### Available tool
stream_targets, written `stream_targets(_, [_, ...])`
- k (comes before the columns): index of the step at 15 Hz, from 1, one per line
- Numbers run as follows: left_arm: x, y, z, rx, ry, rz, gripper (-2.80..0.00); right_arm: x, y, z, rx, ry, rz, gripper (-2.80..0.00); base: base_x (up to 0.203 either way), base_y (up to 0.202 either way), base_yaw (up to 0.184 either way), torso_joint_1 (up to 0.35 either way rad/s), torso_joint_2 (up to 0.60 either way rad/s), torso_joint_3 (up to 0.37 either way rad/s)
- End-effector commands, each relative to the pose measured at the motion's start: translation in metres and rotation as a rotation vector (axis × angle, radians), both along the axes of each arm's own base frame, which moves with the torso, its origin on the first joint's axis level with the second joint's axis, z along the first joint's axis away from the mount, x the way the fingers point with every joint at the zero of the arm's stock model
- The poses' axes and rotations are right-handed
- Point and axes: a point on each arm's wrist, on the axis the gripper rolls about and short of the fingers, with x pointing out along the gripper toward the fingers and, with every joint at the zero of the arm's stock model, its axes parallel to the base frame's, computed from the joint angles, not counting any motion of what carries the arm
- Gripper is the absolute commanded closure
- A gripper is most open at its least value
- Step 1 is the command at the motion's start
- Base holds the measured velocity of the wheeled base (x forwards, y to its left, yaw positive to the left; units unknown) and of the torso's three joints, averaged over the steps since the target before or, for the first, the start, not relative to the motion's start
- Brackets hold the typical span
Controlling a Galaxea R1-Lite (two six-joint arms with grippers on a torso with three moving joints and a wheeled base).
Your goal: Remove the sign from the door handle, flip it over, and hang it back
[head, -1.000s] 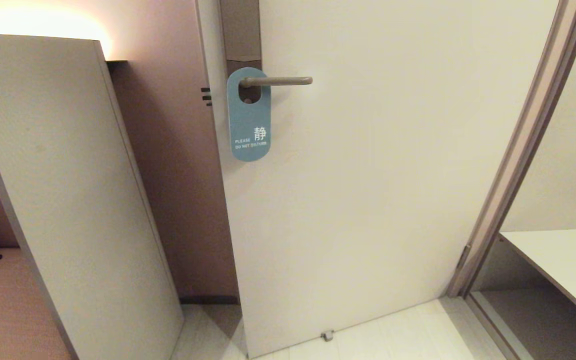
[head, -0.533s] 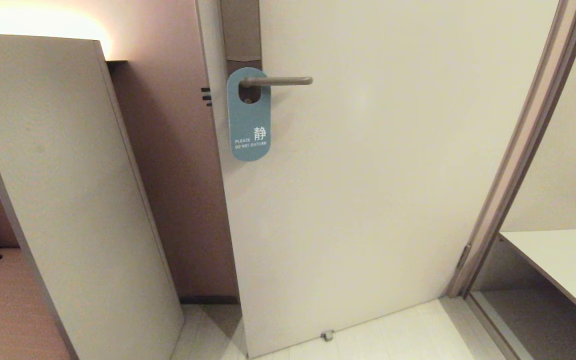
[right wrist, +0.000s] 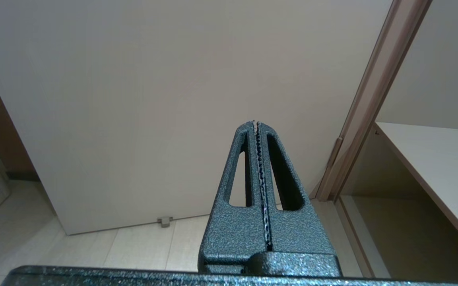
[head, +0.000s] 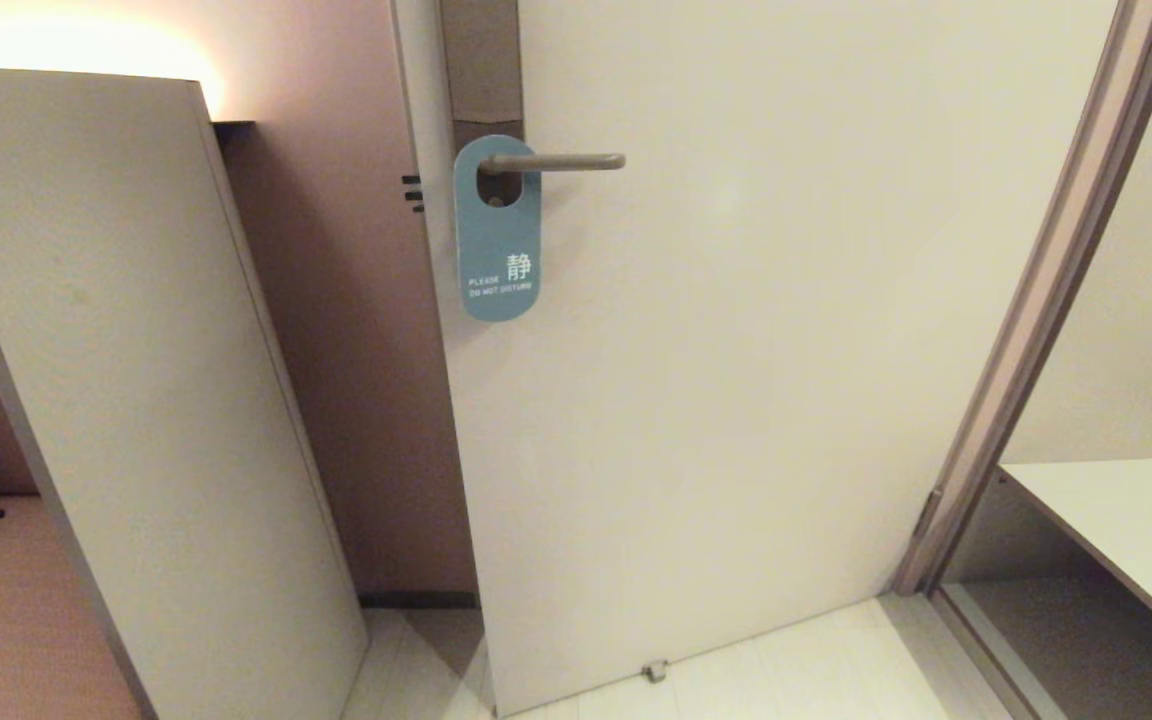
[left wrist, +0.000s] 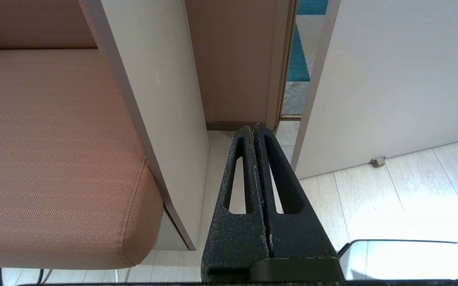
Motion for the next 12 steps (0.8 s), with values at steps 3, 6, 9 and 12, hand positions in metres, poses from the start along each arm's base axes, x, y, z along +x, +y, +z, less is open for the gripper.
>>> stream_targets(3, [0.0001, 0.0, 0.0, 0.0, 0.002, 0.0, 0.0, 0.0, 0.0, 0.0, 0.0, -0.001, 0.001, 0.0, 0.0, 0.0, 0.0, 0.0, 0.0, 0.0])
stream_targets(6, [0.0001, 0.0, 0.0, 0.001, 0.002, 0.0, 0.0, 0.0, 0.0, 0.0, 0.0, -0.001, 0.001, 0.0, 0.0, 0.0, 0.0, 0.0, 0.0, 0.0])
stream_targets(9, [0.0001, 0.0, 0.0, 0.001, 0.002, 0.0, 0.0, 0.0, 0.0, 0.0, 0.0, -0.001, 0.001, 0.0, 0.0, 0.0, 0.0, 0.0, 0.0, 0.0])
stream_targets(12, [0.0001, 0.0, 0.0, 0.001, 0.002, 0.0, 0.0, 0.0, 0.0, 0.0, 0.0, -0.001, 0.001, 0.0, 0.0, 0.0, 0.0, 0.0, 0.0, 0.0])
